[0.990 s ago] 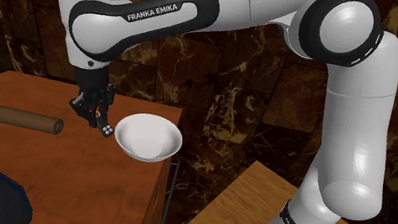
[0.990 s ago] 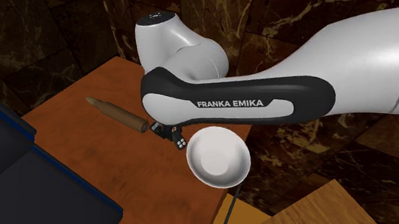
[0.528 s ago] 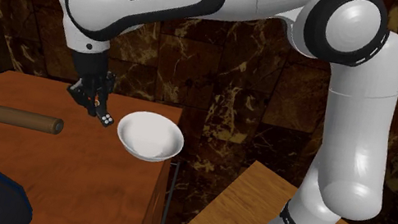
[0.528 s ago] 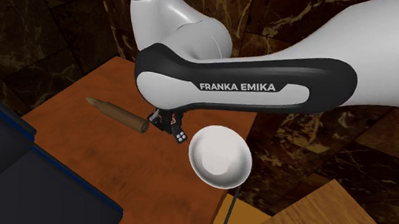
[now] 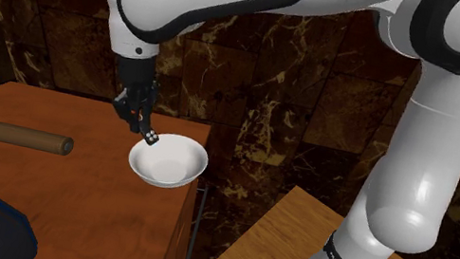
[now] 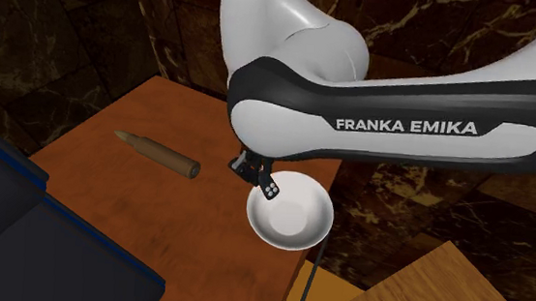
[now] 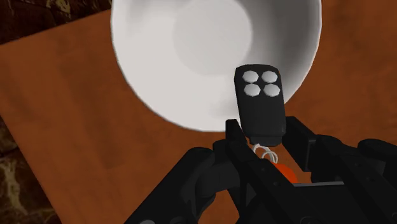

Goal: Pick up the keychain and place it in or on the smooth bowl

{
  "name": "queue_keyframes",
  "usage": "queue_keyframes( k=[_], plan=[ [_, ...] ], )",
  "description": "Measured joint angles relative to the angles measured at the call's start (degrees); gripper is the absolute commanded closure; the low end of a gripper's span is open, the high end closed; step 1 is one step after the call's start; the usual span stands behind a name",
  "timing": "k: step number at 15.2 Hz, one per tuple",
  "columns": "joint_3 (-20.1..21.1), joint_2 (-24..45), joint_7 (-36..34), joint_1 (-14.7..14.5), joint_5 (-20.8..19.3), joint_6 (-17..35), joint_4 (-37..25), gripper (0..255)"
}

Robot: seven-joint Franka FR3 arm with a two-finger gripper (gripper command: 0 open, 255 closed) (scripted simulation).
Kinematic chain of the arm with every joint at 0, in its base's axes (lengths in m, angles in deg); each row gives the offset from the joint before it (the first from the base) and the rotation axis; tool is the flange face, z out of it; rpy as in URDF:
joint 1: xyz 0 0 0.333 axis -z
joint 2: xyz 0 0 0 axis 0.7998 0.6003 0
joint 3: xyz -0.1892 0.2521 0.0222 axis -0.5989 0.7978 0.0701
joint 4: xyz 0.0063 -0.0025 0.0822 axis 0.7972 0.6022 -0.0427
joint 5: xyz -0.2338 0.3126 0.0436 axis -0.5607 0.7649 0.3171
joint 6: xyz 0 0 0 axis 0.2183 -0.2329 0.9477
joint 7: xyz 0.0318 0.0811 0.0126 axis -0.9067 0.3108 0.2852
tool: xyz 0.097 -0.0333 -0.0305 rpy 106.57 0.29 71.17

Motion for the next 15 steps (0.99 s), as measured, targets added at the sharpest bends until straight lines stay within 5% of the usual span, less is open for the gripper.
queue_keyframes(
  k=[7, 15],
  plan=[
    [-1.77, -14.66, 5.58, 1.93, 4.99, 2.67, 16.44, 255],
    [-1.73, -13.83, 5.66, 1.98, 4.82, 8.63, 21.65, 255]
  ],
)
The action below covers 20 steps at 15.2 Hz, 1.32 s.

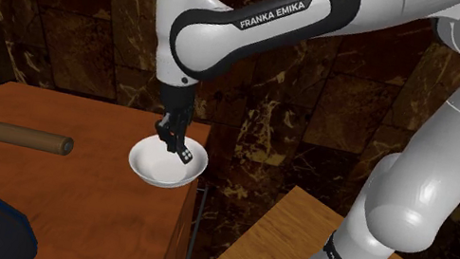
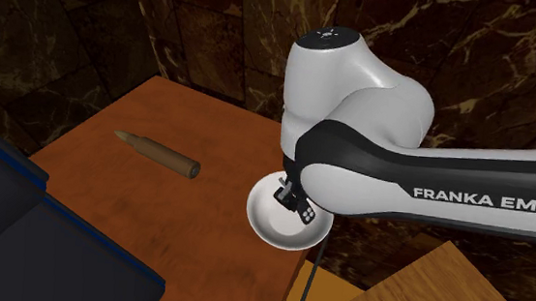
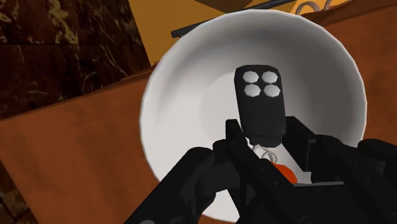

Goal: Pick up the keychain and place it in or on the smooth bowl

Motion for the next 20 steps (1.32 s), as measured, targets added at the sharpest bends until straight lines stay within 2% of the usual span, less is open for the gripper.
queue_keyframes(
  k=[6, 12, 13, 20],
  plan=[
    [0.14, 2.00, -0.36, 0.07, -0.63, 4.50, 2.59, 255],
    [0.25, 2.18, -0.55, -0.01, -0.68, 4.97, 2.86, 255],
    [0.25, 2.18, -0.55, -0.01, -0.68, 4.97, 2.86, 0],
    [0.22, 1.82, -0.48, -0.01, -0.56, 4.12, 2.34, 0]
  ],
)
